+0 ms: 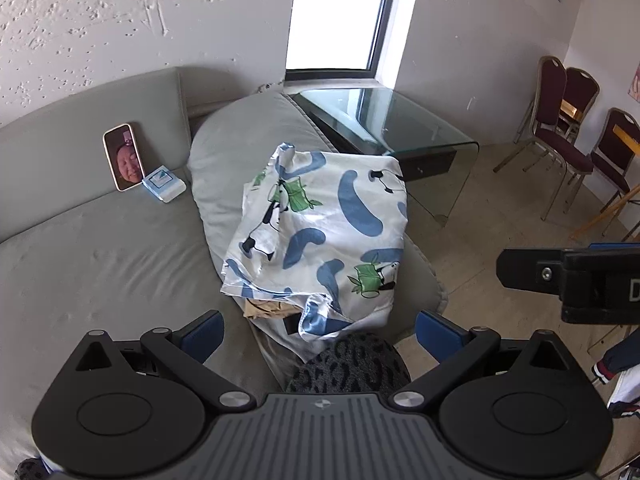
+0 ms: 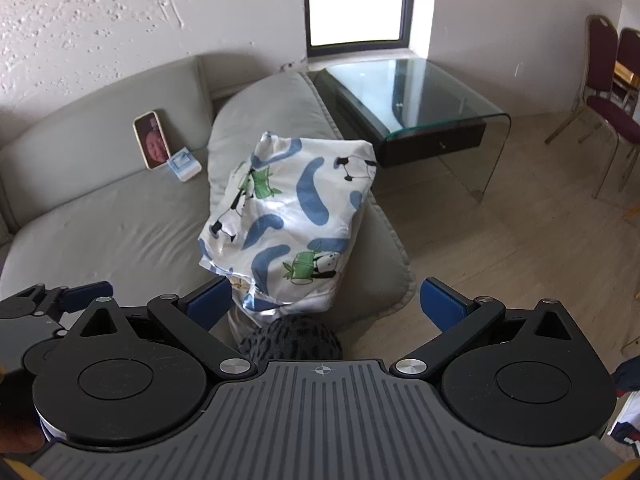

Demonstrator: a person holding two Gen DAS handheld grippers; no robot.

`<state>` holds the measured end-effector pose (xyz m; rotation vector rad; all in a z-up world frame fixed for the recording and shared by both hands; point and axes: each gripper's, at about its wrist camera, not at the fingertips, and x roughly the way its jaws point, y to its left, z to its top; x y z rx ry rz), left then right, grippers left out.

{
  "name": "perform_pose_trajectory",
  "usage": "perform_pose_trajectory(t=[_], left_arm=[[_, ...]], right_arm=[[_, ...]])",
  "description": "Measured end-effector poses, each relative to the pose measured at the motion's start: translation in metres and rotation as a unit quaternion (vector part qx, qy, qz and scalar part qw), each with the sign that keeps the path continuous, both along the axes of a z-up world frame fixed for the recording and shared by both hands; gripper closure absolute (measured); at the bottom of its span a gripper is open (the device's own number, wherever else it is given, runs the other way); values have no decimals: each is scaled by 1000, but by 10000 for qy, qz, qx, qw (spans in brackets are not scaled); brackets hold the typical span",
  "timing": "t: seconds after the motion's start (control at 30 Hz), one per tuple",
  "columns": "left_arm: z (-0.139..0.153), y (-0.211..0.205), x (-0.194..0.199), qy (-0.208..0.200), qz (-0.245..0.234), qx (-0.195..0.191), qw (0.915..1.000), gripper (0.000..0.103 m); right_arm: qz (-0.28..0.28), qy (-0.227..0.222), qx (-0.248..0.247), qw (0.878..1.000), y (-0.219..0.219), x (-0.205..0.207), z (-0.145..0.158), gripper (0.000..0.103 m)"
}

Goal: Fold clothes
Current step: 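Release the folded shirt on the cushion and open both grippers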

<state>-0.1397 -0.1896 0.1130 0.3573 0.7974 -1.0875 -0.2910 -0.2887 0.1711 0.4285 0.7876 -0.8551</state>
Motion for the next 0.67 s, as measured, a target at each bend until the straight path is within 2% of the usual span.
perform_pose_trajectory(t=[0.17, 0.57, 0.67], left_arm=[[-3, -4, -2, 83, -46, 61, 9999, 1], [-5, -7, -8, -39, -152, 39, 9999, 1], [-4, -6, -10, -24, -370, -125, 9992, 1]], right_arm=[[-52, -43, 82, 9999, -5, -5, -5, 0], [-14, -111, 240, 9996, -10, -6, -12, 0], [-8, -121, 257, 9996, -11, -4, -13, 0]])
